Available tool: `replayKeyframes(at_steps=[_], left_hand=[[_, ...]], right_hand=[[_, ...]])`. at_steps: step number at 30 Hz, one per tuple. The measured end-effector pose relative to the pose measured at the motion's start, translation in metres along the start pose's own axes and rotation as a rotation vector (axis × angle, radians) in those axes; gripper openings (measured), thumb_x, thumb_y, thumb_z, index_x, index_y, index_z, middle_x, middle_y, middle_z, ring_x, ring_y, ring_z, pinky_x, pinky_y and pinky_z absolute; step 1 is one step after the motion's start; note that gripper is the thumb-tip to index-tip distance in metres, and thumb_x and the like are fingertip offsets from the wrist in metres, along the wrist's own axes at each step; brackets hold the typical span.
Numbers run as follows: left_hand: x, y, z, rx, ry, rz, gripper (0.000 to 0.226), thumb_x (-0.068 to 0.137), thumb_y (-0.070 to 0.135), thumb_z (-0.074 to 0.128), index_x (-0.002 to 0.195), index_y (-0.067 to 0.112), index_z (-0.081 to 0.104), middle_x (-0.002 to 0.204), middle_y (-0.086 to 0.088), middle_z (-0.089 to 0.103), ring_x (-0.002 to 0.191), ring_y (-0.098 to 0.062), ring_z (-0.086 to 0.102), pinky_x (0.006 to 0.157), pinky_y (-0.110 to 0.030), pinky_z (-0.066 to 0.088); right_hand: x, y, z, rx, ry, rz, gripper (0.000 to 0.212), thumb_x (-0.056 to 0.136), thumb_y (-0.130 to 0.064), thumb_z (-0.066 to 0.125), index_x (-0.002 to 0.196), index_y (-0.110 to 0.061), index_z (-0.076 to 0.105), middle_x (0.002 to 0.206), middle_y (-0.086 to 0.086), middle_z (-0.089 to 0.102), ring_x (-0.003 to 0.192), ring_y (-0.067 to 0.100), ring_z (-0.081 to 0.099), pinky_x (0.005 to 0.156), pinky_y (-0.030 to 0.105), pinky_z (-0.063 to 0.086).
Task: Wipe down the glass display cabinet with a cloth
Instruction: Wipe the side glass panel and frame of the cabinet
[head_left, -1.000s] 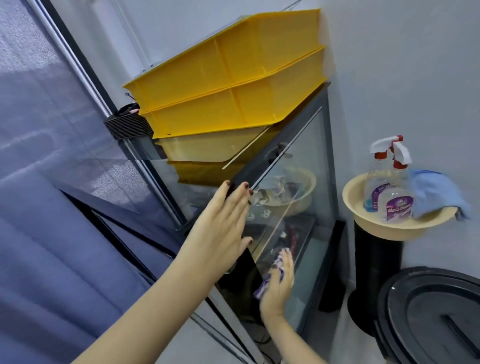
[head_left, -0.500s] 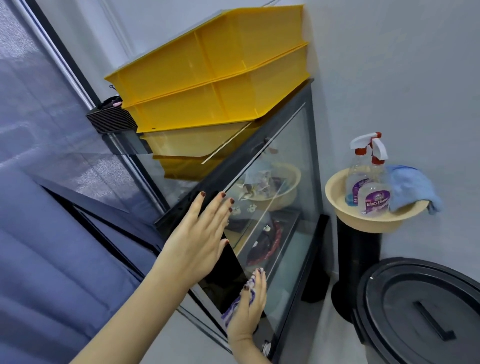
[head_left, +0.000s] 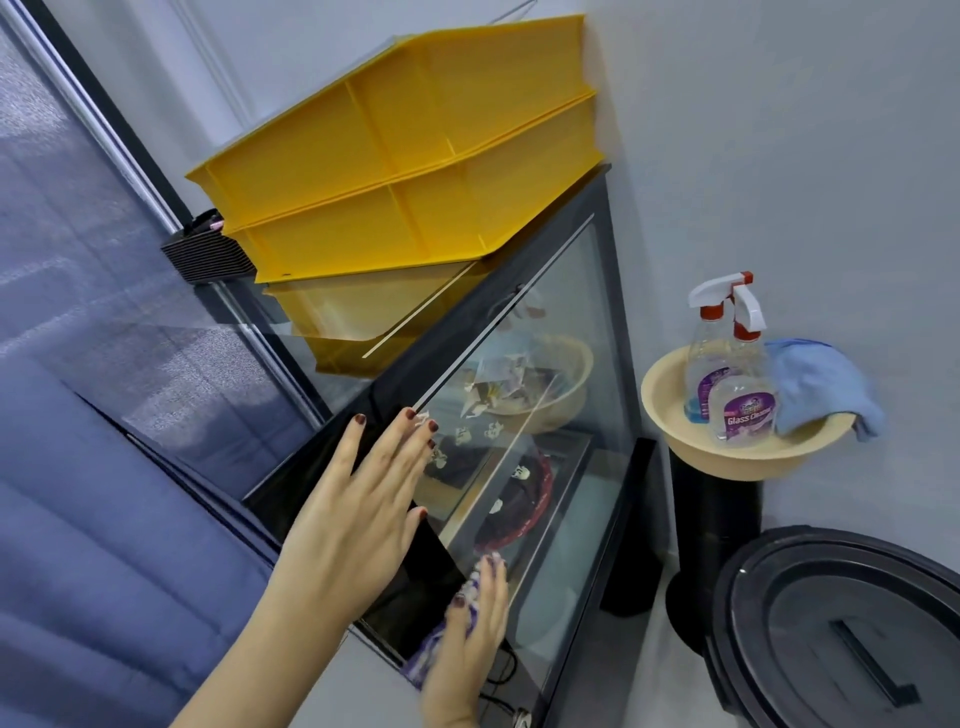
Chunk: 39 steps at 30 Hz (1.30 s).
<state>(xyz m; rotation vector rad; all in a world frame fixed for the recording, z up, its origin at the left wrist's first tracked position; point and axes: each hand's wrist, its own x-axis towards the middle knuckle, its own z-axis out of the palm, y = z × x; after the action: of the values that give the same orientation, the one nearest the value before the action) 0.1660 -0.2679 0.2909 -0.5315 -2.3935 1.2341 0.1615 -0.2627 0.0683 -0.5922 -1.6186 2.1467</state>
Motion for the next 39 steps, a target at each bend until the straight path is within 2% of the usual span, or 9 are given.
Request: replayKeyframes(at_steps=[2, 6, 14, 17, 20, 24, 30, 36, 39], left_hand=[[0.005, 0.001, -0.004, -0.006, -0.032, -0.009, 0.062, 0.094, 0.040, 0.007, 0.145, 0.005, 0.005, 0.153, -0.014, -0.003, 0.142, -0.033, -0.007, 0.111, -0.056, -0.015], [0.011, 0.007, -0.005, 0.036, -0.047, -0.010, 0.066, 0.095, 0.046, 0.000, 0.142, 0.004, -0.021, 0.147, -0.016, -0.029, 0.135, -0.034, -0.030, 0.102, -0.058, -0.029], [0.055, 0.005, -0.011, 0.027, -0.170, 0.065, 0.061, 0.089, 0.045, -0.016, 0.133, 0.009, -0.038, 0.139, -0.009, -0.047, 0.124, -0.027, -0.049, 0.092, -0.052, -0.040], [0.081, 0.002, -0.011, 0.059, -0.170, 0.094, 0.064, 0.082, 0.040, -0.022, 0.134, 0.008, -0.038, 0.139, -0.010, -0.047, 0.123, -0.027, -0.049, 0.093, -0.047, -0.040], [0.104, -0.002, -0.011, 0.116, -0.165, 0.126, 0.063, 0.089, 0.043, -0.015, 0.136, 0.006, -0.036, 0.139, -0.011, -0.047, 0.122, -0.027, -0.049, 0.097, -0.044, -0.036], [0.123, -0.004, -0.014, 0.186, -0.242, 0.172, 0.066, 0.095, 0.048, -0.005, 0.134, 0.004, -0.037, 0.135, -0.013, -0.049, 0.117, -0.027, -0.050, 0.095, -0.044, -0.034], [0.158, -0.018, -0.014, 0.527, -0.207, 0.318, 0.074, 0.095, 0.052, -0.002, 0.128, -0.003, -0.039, 0.134, -0.024, -0.045, 0.112, -0.039, -0.050, 0.075, -0.060, -0.043], [0.240, -0.022, -0.017, 0.521, -0.115, 0.347, 0.069, 0.096, 0.054, 0.000, 0.132, 0.005, -0.032, 0.149, -0.009, -0.031, 0.135, -0.025, -0.032, 0.103, -0.050, -0.025], [0.271, -0.012, -0.017, 0.518, -0.084, 0.345, 0.068, 0.095, 0.056, 0.000, 0.133, 0.008, -0.028, 0.153, -0.007, -0.025, 0.135, -0.023, -0.032, 0.099, -0.049, -0.027]], right_hand=[[0.029, 0.025, -0.010, 0.041, 0.102, 0.264, 0.039, 0.097, -0.017, 0.044, 0.133, -0.031, 0.046, 0.150, -0.013, 0.034, 0.137, 0.012, 0.030, 0.113, 0.037, 0.024], [0.090, 0.027, -0.013, 0.101, 0.115, 0.523, 0.045, 0.097, -0.022, 0.040, 0.141, -0.018, 0.041, 0.139, 0.001, 0.046, 0.126, 0.023, 0.040, 0.111, 0.045, 0.025], [0.098, -0.069, 0.018, 0.063, -0.045, -0.185, 0.053, 0.093, -0.048, 0.031, 0.144, -0.034, 0.034, 0.153, -0.024, 0.021, 0.142, -0.003, 0.007, 0.112, 0.012, 0.005], [0.064, -0.023, 0.005, -0.027, -0.111, -0.331, 0.053, 0.096, -0.051, 0.031, 0.146, -0.033, 0.030, 0.155, -0.020, 0.020, 0.145, 0.005, 0.008, 0.117, 0.022, 0.007], [0.087, 0.025, -0.018, -0.081, -0.030, 0.008, 0.044, 0.098, -0.021, 0.041, 0.136, -0.043, 0.034, 0.153, -0.016, 0.024, 0.144, 0.012, 0.016, 0.117, 0.036, 0.018], [0.152, 0.028, -0.029, -0.099, 0.007, 0.512, 0.043, 0.101, -0.025, 0.037, 0.144, -0.023, 0.037, 0.155, -0.005, 0.026, 0.145, 0.021, 0.011, 0.117, 0.039, 0.011], [0.193, -0.041, 0.000, -0.013, 0.088, 0.260, 0.045, 0.099, -0.017, 0.038, 0.144, -0.019, 0.037, 0.153, -0.008, 0.029, 0.142, 0.012, 0.016, 0.118, 0.034, 0.010], [0.163, -0.038, 0.006, -0.127, -0.061, -0.376, 0.056, 0.092, -0.057, 0.031, 0.142, -0.032, 0.032, 0.152, -0.022, 0.024, 0.142, -0.001, 0.013, 0.114, 0.022, 0.015], [0.209, -0.021, 0.005, -0.050, 0.077, -0.104, 0.042, 0.099, -0.030, 0.040, 0.140, -0.031, 0.037, 0.151, -0.014, 0.031, 0.142, 0.004, 0.017, 0.117, 0.027, 0.012]])
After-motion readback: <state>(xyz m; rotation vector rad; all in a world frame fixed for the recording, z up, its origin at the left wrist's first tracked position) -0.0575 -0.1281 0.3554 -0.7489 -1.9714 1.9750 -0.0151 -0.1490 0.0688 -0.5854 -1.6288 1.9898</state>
